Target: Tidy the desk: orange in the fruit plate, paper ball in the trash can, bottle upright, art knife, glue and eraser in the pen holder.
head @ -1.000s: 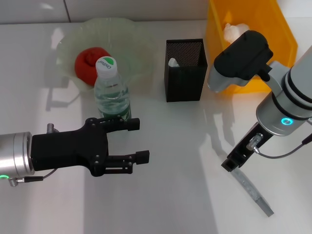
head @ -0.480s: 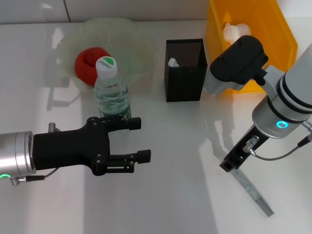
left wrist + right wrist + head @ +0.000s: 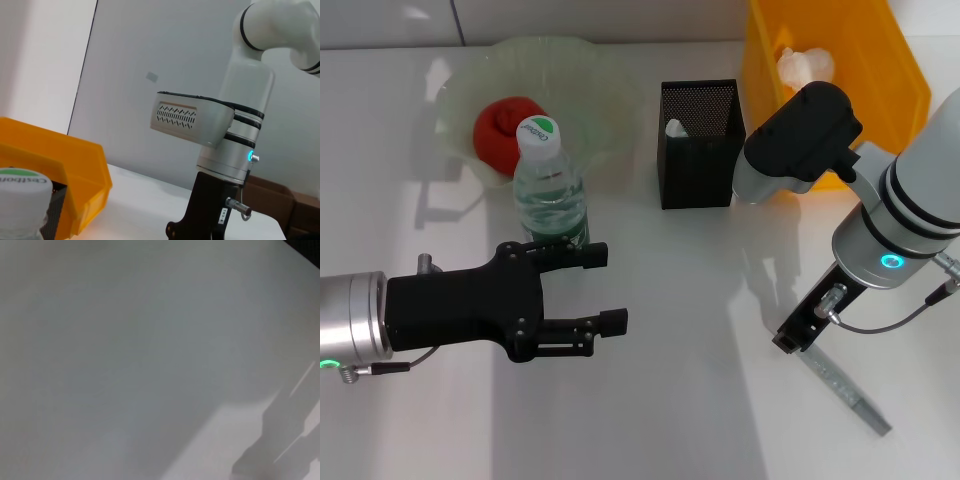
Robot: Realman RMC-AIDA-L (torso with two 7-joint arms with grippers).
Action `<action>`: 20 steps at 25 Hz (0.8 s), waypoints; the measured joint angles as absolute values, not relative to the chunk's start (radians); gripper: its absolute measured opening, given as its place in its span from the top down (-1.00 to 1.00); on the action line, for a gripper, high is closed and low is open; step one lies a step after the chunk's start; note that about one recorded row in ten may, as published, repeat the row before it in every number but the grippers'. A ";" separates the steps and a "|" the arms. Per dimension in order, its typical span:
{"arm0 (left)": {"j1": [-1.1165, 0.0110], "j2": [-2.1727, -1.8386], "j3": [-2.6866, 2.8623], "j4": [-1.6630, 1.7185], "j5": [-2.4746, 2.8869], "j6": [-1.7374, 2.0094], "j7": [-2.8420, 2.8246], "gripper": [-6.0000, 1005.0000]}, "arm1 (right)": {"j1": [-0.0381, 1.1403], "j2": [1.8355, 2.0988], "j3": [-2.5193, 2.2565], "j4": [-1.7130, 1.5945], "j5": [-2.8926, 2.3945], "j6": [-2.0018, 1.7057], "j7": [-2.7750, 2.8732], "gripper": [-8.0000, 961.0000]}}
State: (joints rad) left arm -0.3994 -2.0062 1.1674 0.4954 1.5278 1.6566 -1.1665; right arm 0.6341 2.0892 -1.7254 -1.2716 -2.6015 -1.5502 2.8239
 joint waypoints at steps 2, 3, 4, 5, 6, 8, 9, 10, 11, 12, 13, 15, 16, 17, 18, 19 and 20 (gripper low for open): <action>-0.399 -2.007 1.167 0.495 1.528 1.657 -1.166 -0.65 | 0.634 2.089 -1.726 -1.275 -2.601 -1.550 2.824 0.38; -0.399 -2.007 1.167 0.495 1.528 1.657 -1.166 -0.65 | 0.634 2.089 -1.726 -1.275 -2.601 -1.550 2.824 0.44; -0.398 -2.007 1.167 0.495 1.528 1.657 -1.166 -0.65 | 0.632 2.089 -1.726 -1.285 -2.601 -1.552 2.824 0.51; -0.398 -2.007 1.167 0.495 1.528 1.657 -1.166 -0.65 | 0.632 2.089 -1.726 -1.285 -2.601 -1.552 2.824 0.57; -0.398 -2.007 1.167 0.495 1.528 1.657 -1.166 -0.65 | 0.631 2.089 -1.726 -1.290 -2.601 -1.554 2.824 0.63; -0.397 -2.007 1.167 0.495 1.528 1.657 -1.165 -0.65 | 0.627 2.089 -1.723 -1.304 -2.600 -1.558 2.824 0.70; -0.397 -2.006 1.167 0.495 1.528 1.657 -1.165 -0.65 | 0.625 2.089 -1.720 -1.311 -2.600 -1.559 2.824 0.70; -0.397 -2.006 1.167 0.495 1.528 1.657 -1.165 -0.65 | 0.622 2.088 -1.718 -1.321 -2.600 -1.563 2.824 0.70; -0.397 -2.006 1.167 0.495 1.528 1.658 -1.164 -0.65 | 0.617 2.088 -1.715 -1.334 -2.600 -1.569 2.823 0.70; -0.397 -2.006 1.167 0.495 1.528 1.659 -1.164 -0.65 | 0.605 2.086 -1.695 -1.377 -2.600 -1.585 2.818 0.70; -0.397 -2.006 1.167 0.495 1.528 1.659 -1.164 -0.65 | 0.605 2.086 -1.695 -1.377 -2.600 -1.585 2.818 0.70; -0.397 -2.006 1.167 0.495 1.528 1.661 -1.164 -0.65 | 0.577 2.084 -1.609 -1.473 -2.599 -1.612 2.799 0.70; -0.397 -2.006 1.167 0.495 1.528 1.661 -1.164 -0.65 | 0.577 2.084 -1.609 -1.473 -2.599 -1.612 2.799 0.70; -0.397 -2.006 1.167 0.495 1.528 1.662 -1.164 -0.65 | 0.565 2.084 -1.564 -1.518 -2.596 -1.617 2.787 0.70; -0.396 -2.007 1.167 0.495 1.528 1.662 -1.164 -0.65 | 0.550 2.084 -1.521 -1.557 -2.584 -1.619 2.776 0.70; -0.396 -2.007 1.167 0.495 1.528 1.661 -1.164 -0.65 | 0.533 2.085 -1.471 -1.601 -2.566 -1.619 2.761 0.70; -0.396 -2.007 1.167 0.495 1.528 1.661 -1.164 -0.65 | 0.512 2.085 -1.421 -1.640 -2.533 -1.609 2.743 0.70</action>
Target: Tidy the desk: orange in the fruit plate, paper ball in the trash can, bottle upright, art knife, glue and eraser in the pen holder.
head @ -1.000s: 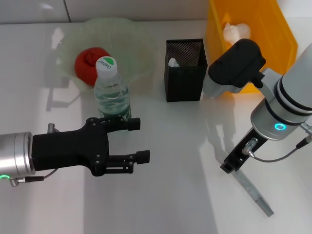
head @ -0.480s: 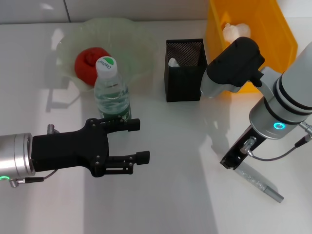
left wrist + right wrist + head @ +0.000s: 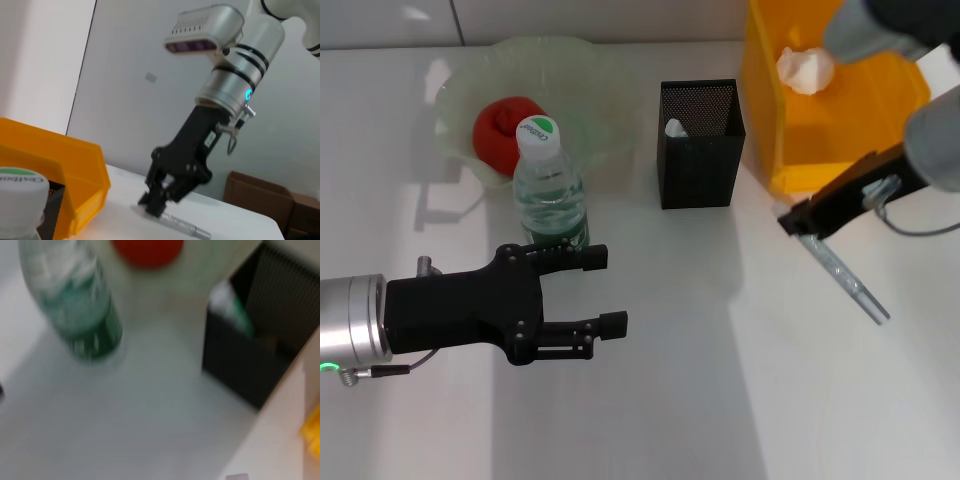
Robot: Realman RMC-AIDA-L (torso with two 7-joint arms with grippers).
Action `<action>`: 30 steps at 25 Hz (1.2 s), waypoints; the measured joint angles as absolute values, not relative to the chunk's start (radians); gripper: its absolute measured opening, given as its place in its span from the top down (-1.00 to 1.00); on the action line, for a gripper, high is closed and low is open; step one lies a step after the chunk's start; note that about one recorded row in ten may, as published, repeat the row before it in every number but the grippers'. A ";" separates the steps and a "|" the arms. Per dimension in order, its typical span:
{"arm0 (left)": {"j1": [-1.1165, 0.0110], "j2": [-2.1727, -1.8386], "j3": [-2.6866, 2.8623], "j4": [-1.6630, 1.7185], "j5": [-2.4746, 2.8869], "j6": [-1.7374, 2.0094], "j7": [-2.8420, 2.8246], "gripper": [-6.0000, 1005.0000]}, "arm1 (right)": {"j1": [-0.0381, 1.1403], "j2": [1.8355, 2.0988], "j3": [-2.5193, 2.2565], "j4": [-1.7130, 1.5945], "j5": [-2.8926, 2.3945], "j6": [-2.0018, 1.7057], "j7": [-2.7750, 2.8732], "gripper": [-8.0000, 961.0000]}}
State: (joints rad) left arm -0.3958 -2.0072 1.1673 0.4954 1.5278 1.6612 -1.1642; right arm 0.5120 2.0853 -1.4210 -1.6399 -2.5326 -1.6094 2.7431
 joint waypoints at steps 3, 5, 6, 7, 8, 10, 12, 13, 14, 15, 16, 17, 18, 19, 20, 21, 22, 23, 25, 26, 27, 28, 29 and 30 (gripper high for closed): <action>-0.395 -2.008 1.167 0.495 1.528 1.662 -1.164 -0.65 | 0.428 2.086 -1.271 -1.700 -2.361 -1.529 2.648 0.70; -0.392 -2.009 1.167 0.494 1.528 1.662 -1.164 -0.65 | 0.360 2.084 -1.187 -1.677 -2.192 -1.422 2.535 0.71; -0.389 -2.009 1.167 0.494 1.528 1.662 -1.164 -0.65 | 0.330 2.083 -1.153 -1.636 -2.101 -1.370 2.459 0.71; -0.386 -2.010 1.167 0.494 1.527 1.662 -1.164 -0.65 | 0.290 2.083 -1.105 -1.531 -1.915 -1.273 2.286 0.71; -0.386 -2.010 1.164 0.494 1.525 1.661 -1.164 -0.65 | 0.290 2.083 -1.105 -1.531 -1.915 -1.273 2.286 0.71; -0.384 -2.012 1.152 0.494 1.524 1.661 -1.164 -0.65 | 0.276 2.085 -1.082 -1.390 -1.729 -1.205 2.091 0.71; -0.384 -2.014 1.142 0.494 1.525 1.662 -1.165 -0.65 | 0.303 2.083 -1.072 -1.137 -1.447 -1.189 1.811 0.71; -0.384 -2.014 1.142 0.494 1.525 1.662 -1.165 -0.65 | 0.303 2.083 -1.072 -1.137 -1.447 -1.189 1.811 0.71; -0.384 -2.014 1.142 0.494 1.526 1.662 -1.165 -0.65 | 0.324 2.082 -1.070 -1.045 -1.360 -1.196 1.725 0.71; -0.384 -2.014 1.142 0.494 1.526 1.662 -1.166 -0.65 | 0.345 2.082 -1.069 -0.964 -1.288 -1.203 1.648 0.71; -0.384 -2.014 1.142 0.494 1.527 1.662 -1.167 -0.65 | 0.365 2.082 -1.069 -0.898 -1.234 -1.212 1.591 0.71; -0.383 -2.014 1.142 0.494 1.527 1.662 -1.167 -0.65 | 0.414 2.082 -1.068 -0.771 -1.147 -1.222 1.484 0.71; -0.383 -2.014 1.142 0.494 1.527 1.662 -1.168 -0.65 | 0.439 2.082 -1.068 -0.724 -1.125 -1.220 1.452 0.71; -0.383 -2.014 1.142 0.494 1.527 1.662 -1.168 -0.65 | 0.462 2.082 -1.068 -0.683 -1.113 -1.215 1.430 0.71; -0.383 -2.014 1.142 0.494 1.527 1.663 -1.169 -0.65 | 0.491 2.082 -1.068 -0.645 -1.107 -1.205 1.408 0.71; -0.383 -2.014 1.142 0.494 1.527 1.663 -1.169 -0.65 | 0.491 2.082 -1.068 -0.645 -1.107 -1.205 1.408 0.71; -0.383 -2.014 1.142 0.494 1.528 1.663 -1.169 -0.65 | 0.541 2.082 -1.069 -0.575 -1.106 -1.177 1.379 0.71; -0.382 -2.014 1.142 0.494 1.528 1.664 -1.169 -0.65 | 0.541 2.082 -1.069 -0.575 -1.106 -1.177 1.379 0.71; -0.379 -2.013 1.142 0.494 1.528 1.664 -1.169 -0.65 | 0.573 2.082 -1.073 -0.532 -1.107 -1.155 1.357 0.71; -0.378 -2.013 1.143 0.494 1.528 1.664 -1.168 -0.65 | 0.587 2.082 -1.075 -0.512 -1.107 -1.143 1.345 0.71; -0.375 -2.011 1.143 0.494 1.528 1.664 -1.167 -0.65 | 0.602 2.081 -1.077 -0.494 -1.108 -1.124 1.337 0.70; -0.374 -2.011 1.143 0.494 1.528 1.664 -1.166 -0.65 | 0.607 2.081 -1.079 -0.491 -1.109 -1.117 1.336 0.68; -0.374 -2.010 1.143 0.494 1.528 1.664 -1.166 -0.65 | 0.613 2.080 -1.081 -0.487 -1.117 -1.106 1.336 0.67; -0.374 -2.010 1.143 0.494 1.528 1.664 -1.166 -0.65 | 0.613 2.080 -1.081 -0.487 -1.117 -1.106 1.336 0.61</action>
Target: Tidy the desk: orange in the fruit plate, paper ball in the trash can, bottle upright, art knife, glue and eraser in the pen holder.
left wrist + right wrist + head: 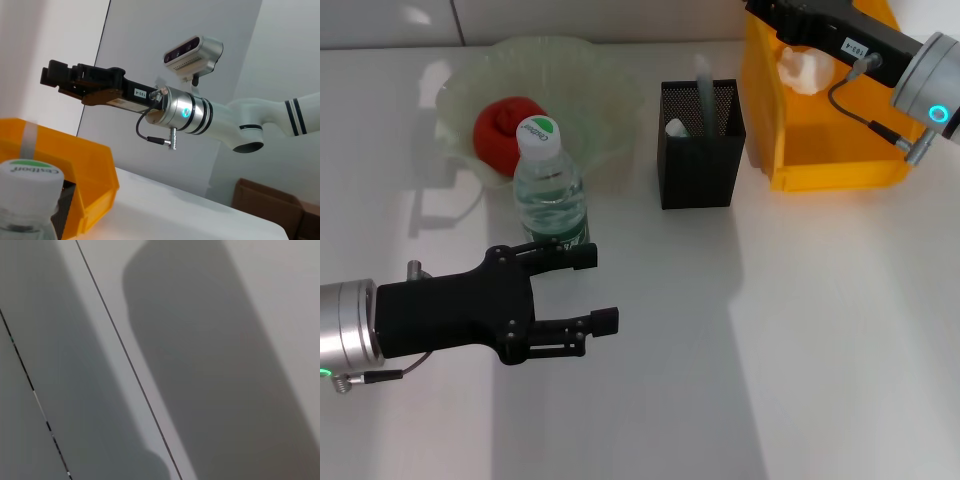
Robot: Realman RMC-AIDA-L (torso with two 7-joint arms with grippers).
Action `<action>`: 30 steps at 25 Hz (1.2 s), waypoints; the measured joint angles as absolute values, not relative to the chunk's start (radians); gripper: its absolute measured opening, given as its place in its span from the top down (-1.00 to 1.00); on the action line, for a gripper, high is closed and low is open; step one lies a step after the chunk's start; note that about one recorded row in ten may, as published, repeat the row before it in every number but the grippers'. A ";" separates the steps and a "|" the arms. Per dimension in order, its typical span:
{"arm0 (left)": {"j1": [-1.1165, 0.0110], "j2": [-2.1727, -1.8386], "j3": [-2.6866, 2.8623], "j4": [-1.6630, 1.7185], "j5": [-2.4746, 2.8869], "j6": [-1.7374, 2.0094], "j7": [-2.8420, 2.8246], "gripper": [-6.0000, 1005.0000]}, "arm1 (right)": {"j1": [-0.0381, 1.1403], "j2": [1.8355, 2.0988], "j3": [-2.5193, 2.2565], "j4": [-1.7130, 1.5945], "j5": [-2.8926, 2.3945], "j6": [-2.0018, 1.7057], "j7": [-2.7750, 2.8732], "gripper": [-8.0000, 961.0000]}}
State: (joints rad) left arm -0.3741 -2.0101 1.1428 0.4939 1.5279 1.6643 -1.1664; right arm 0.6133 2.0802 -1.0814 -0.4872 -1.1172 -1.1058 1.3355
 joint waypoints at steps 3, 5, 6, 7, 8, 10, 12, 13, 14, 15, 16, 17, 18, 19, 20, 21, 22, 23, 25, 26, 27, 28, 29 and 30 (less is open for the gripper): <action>-0.374 -2.008 1.143 0.494 1.528 1.664 -1.166 -0.65 | 0.617 2.080 -1.082 -0.483 -1.126 -1.104 1.336 0.45; -0.374 -2.008 1.143 0.494 1.528 1.665 -1.166 -0.65 | 0.614 2.080 -1.082 -0.485 -1.128 -1.110 1.337 0.34; -0.374 -2.008 1.143 0.494 1.528 1.665 -1.166 -0.65 | 0.614 2.080 -1.082 -0.485 -1.128 -1.110 1.337 0.28; -0.374 -2.007 1.143 0.494 1.527 1.666 -1.166 -0.65 | 0.601 2.077 -1.082 -0.495 -1.129 -1.147 1.343 0.23; -0.374 -2.007 1.143 0.494 1.527 1.666 -1.166 -0.65 | 0.601 2.077 -1.082 -0.495 -1.129 -1.147 1.343 0.14; -0.374 -2.006 1.143 0.495 1.526 1.669 -1.167 -0.65 | 0.577 2.065 -1.081 -0.519 -1.141 -1.211 1.346 -0.02; -0.374 -2.006 1.143 0.499 1.525 1.674 -1.170 -0.65 | 0.529 2.054 -1.076 -0.590 -1.200 -1.293 1.363 -0.19; -0.374 -2.006 1.143 0.499 1.525 1.674 -1.170 -0.65 | 0.500 2.054 -1.071 -0.637 -1.244 -1.331 1.385 -0.24; -0.374 -2.006 1.143 0.501 1.524 1.675 -1.170 -0.65 | 0.466 2.054 -1.061 -0.694 -1.297 -1.367 1.420 -0.29; -0.374 -2.006 1.142 0.502 1.522 1.677 -1.171 -0.65 | 0.429 2.056 -1.045 -0.754 -1.344 -1.402 1.459 -0.34; -0.374 -2.005 1.139 0.502 1.522 1.680 -1.172 -0.65 | 0.400 2.058 -1.023 -0.803 -1.384 -1.443 1.492 -0.39; -0.373 -2.002 1.133 0.503 1.523 1.686 -1.173 -0.65 | 0.354 2.060 -0.963 -0.874 -1.467 -1.553 1.542 -0.45; -0.373 -2.002 1.133 0.503 1.523 1.686 -1.173 -0.65 | 0.354 2.060 -0.963 -0.874 -1.467 -1.553 1.542 -0.47; -0.373 -2.001 1.129 0.503 1.524 1.691 -1.174 -0.65 | 0.341 2.057 -0.910 -0.888 -1.518 -1.649 1.556 -0.50; -0.373 -1.999 1.127 0.503 1.525 1.695 -1.174 -0.65 | 0.334 2.056 -0.865 -0.889 -1.561 -1.741 1.563 -0.53; -0.373 -1.996 1.125 0.503 1.525 1.699 -1.175 -0.65 | 0.333 2.052 -0.818 -0.882 -1.594 -1.820 1.563 -0.56; -0.373 -1.993 1.123 0.503 1.526 1.703 -1.175 -0.65 | 0.331 2.047 -0.741 -0.855 -1.674 -1.978 1.546 -0.59; -0.373 -1.988 1.121 0.503 1.526 1.707 -1.176 -0.65 | 0.331 2.047 -0.741 -0.855 -1.674 -1.978 1.546 -0.61; -0.375 -1.981 1.120 0.503 1.527 1.712 -1.177 -0.65 | 0.326 2.044 -0.714 -0.818 -1.748 -2.072 1.508 -0.67; -0.376 -1.976 1.120 0.503 1.527 1.716 -1.177 -0.65 | 0.323 2.044 -0.712 -0.800 -1.773 -2.090 1.490 -0.70; -0.379 -1.968 1.120 0.503 1.527 1.722 -1.178 -0.65 | 0.312 2.046 -0.710 -0.757 -1.801 -2.106 1.453 -0.72; -0.380 -1.964 1.120 0.503 1.527 1.725 -1.180 -0.65 | 0.312 2.046 -0.710 -0.757 -1.801 -2.106 1.453 -0.72; -0.380 -1.964 1.120 0.503 1.527 1.725 -1.180 -0.65 | 0.309 2.047 -0.709 -0.738 -1.804 -2.108 1.436 -0.72; -0.382 -1.960 1.120 0.503 1.527 1.728 -1.182 -0.65 | 0.307 2.049 -0.709 -0.723 -1.806 -2.109 1.420 -0.72</action>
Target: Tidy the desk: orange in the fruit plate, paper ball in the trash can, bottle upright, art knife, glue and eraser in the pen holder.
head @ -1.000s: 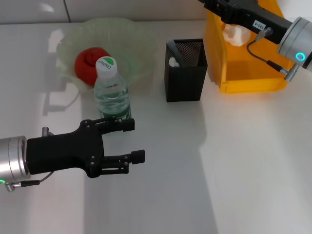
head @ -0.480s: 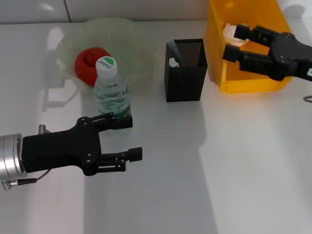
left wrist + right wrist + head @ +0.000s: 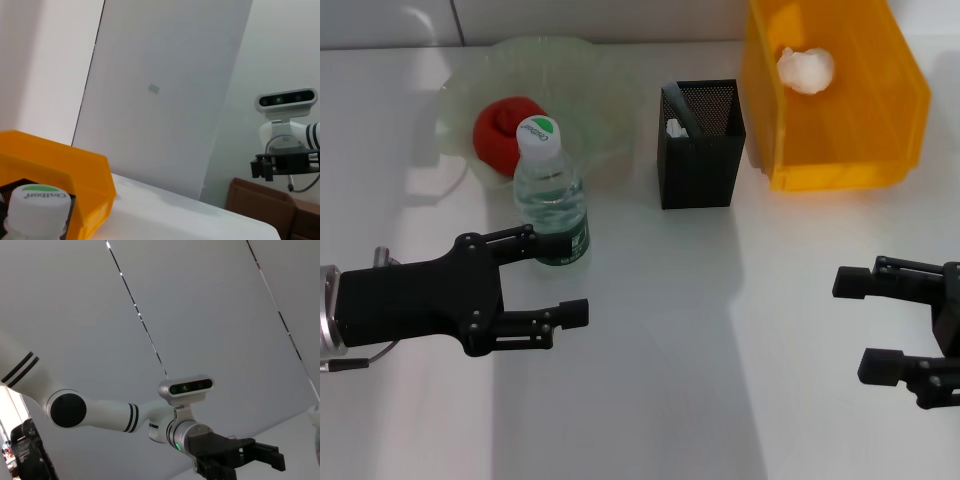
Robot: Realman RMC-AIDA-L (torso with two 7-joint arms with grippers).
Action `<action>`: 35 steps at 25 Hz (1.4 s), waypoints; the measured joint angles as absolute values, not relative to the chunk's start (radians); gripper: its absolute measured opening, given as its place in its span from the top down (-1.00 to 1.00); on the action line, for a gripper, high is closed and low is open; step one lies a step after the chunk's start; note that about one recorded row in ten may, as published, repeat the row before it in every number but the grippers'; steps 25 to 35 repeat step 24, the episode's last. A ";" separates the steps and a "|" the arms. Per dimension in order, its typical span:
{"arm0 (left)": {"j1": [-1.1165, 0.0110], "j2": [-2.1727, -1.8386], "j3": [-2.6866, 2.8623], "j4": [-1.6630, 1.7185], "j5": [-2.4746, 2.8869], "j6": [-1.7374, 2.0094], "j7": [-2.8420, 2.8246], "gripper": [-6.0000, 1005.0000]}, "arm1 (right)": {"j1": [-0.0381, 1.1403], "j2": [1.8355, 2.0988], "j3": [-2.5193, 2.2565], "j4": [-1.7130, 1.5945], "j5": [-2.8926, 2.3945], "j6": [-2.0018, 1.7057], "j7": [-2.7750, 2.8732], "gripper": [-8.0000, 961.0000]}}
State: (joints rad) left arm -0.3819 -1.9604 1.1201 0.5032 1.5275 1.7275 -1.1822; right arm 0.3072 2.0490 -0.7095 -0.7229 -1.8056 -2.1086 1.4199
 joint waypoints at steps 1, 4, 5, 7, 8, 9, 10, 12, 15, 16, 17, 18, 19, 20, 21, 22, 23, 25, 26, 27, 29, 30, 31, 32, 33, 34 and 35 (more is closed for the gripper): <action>-0.383 -1.958 1.120 0.503 1.528 1.728 -1.186 -0.65 | 0.307 2.051 -0.711 -0.710 -1.806 -2.109 1.405 -0.72; -0.385 -1.953 1.120 0.510 1.528 1.740 -1.195 -0.65 | 0.310 2.056 -0.715 -0.681 -1.809 -2.100 1.378 -0.72; -0.386 -1.950 1.120 0.516 1.528 1.747 -1.200 -0.65 | 0.312 2.057 -0.715 -0.674 -1.810 -2.099 1.372 -0.72; -0.386 -1.950 1.120 0.524 1.528 1.750 -1.207 -0.65 | 0.319 2.060 -0.714 -0.665 -1.811 -2.098 1.361 -0.72; -0.387 -1.949 1.119 0.527 1.528 1.751 -1.211 -0.65 | 0.319 2.060 -0.714 -0.665 -1.811 -2.098 1.361 -0.72; -0.387 -1.949 1.119 0.527 1.528 1.751 -1.211 -0.65 | 0.321 2.061 -0.712 -0.664 -1.812 -2.098 1.359 -0.72; -0.387 -1.946 1.119 0.529 1.528 1.751 -1.217 -0.65 | 0.323 2.061 -0.712 -0.664 -1.812 -2.098 1.356 -0.72; -0.387 -1.944 1.117 0.529 1.528 1.753 -1.220 -0.65 | 0.327 2.062 -0.710 -0.662 -1.812 -2.091 1.350 -0.72; -0.387 -1.943 1.107 0.535 1.528 1.762 -1.221 -0.65 | 0.327 2.063 -0.709 -0.661 -1.812 -2.087 1.347 -0.72; -0.387 -1.943 1.104 0.538 1.528 1.766 -1.221 -0.65 | 0.326 2.064 -0.708 -0.661 -1.812 -2.086 1.344 -0.72; -0.385 -1.943 1.099 0.545 1.528 1.774 -1.221 -0.65 | 0.326 2.064 -0.706 -0.660 -1.812 -2.086 1.339 -0.72; -0.385 -1.943 1.099 0.545 1.528 1.774 -1.221 -0.65 | 0.326 2.064 -0.706 -0.660 -1.812 -2.086 1.339 -0.72; -0.382 -1.943 1.096 0.551 1.528 1.778 -1.221 -0.65 | 0.327 2.065 -0.706 -0.660 -1.810 -2.086 1.338 -0.72; -0.381 -1.943 1.094 0.553 1.528 1.781 -1.221 -0.65 | 0.327 2.065 -0.706 -0.660 -1.809 -2.086 1.338 -0.72; -0.379 -1.943 1.094 0.555 1.528 1.782 -1.221 -0.65 | 0.328 2.065 -0.706 -0.660 -1.809 -2.086 1.338 -0.72; -0.378 -1.943 1.093 0.556 1.527 1.782 -1.223 -0.65 | 0.331 2.065 -0.706 -0.660 -1.808 -2.085 1.337 -0.72; -0.378 -1.944 1.093 0.556 1.527 1.782 -1.225 -0.65 | 0.331 2.065 -0.706 -0.660 -1.808 -2.085 1.337 -0.72; -0.377 -1.944 1.092 0.556 1.527 1.783 -1.226 -0.65 | 0.332 2.065 -0.706 -0.660 -1.808 -2.084 1.337 -0.72; -0.377 -1.944 1.092 0.556 1.527 1.783 -1.226 -0.65 | 0.332 2.065 -0.706 -0.660 -1.808 -2.084 1.337 -0.72; -0.377 -1.944 1.092 0.556 1.527 1.783 -1.226 -0.65 | 0.332 2.065 -0.706 -0.660 -1.808 -2.084 1.337 -0.72; -0.377 -1.944 1.092 0.556 1.527 1.783 -1.226 -0.65 | 0.332 2.065 -0.706 -0.660 -1.808 -2.084 1.337 -0.72; -0.377 -1.944 1.092 0.556 1.527 1.783 -1.226 -0.65 | 0.332 2.065 -0.706 -0.660 -1.808 -2.084 1.337 -0.72; -0.377 -1.944 1.092 0.556 1.527 1.783 -1.226 -0.65 | 0.332 2.065 -0.706 -0.660 -1.808 -2.084 1.337 -0.72; -0.377 -1.944 1.092 0.556 1.527 1.783 -1.226 -0.65 | 0.332 2.065 -0.706 -0.660 -1.808 -2.084 1.337 -0.72; -0.377 -1.944 1.092 0.556 1.527 1.783 -1.226 -0.65 | 0.332 2.065 -0.706 -0.660 -1.808 -2.084 1.337 -0.72; -0.377 -1.944 1.092 0.556 1.527 1.783 -1.226 -0.65 | 0.332 2.065 -0.706 -0.660 -1.808 -2.084 1.337 -0.72; -0.377 -1.944 1.092 0.556 1.527 1.783 -1.226 -0.65 | 0.332 2.065 -0.706 -0.660 -1.808 -2.084 1.337 -0.72</action>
